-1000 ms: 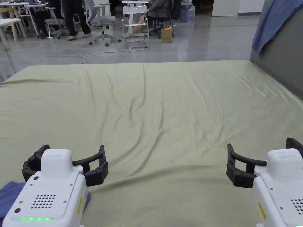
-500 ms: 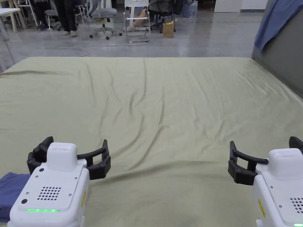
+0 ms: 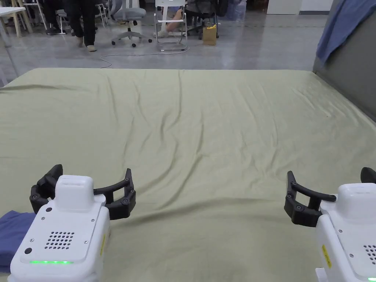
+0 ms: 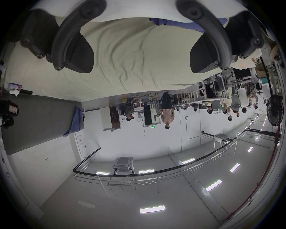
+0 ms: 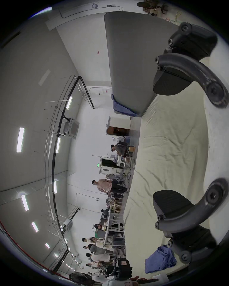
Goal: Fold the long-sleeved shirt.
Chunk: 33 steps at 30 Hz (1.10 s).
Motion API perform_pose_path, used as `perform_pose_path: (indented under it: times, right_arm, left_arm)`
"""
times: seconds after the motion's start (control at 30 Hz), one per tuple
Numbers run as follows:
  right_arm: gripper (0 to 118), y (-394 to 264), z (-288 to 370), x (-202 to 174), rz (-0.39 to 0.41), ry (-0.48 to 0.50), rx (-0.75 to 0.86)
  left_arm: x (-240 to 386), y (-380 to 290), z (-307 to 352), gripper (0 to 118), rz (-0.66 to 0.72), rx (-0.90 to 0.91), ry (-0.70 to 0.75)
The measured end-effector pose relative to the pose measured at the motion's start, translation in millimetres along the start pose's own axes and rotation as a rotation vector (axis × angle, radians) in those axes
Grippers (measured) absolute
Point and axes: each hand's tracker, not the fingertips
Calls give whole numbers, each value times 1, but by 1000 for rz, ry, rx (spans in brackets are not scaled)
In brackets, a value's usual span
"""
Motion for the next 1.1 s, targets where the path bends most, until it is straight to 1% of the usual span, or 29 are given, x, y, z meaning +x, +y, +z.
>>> perform_pose_path:
  times: [0.2,0.73,0.83,1.1]
  right_arm:
    - [118,0,-1,0,-5,3,-11]
    - [118,-1,-1,-1,3,9,-11]
    - [118,-2,0,0,3,24,2]
    - [118,-2,2,-3,18,29,5]
  left_arm:
    - [-4,0,-2,118,29,-12,18]
    - [-5,-1,-1,118,27,-11,21]
    - [-4,-1,-1,118,25,-14,21]
    - [-4,-1,0,118,23,-18,22]
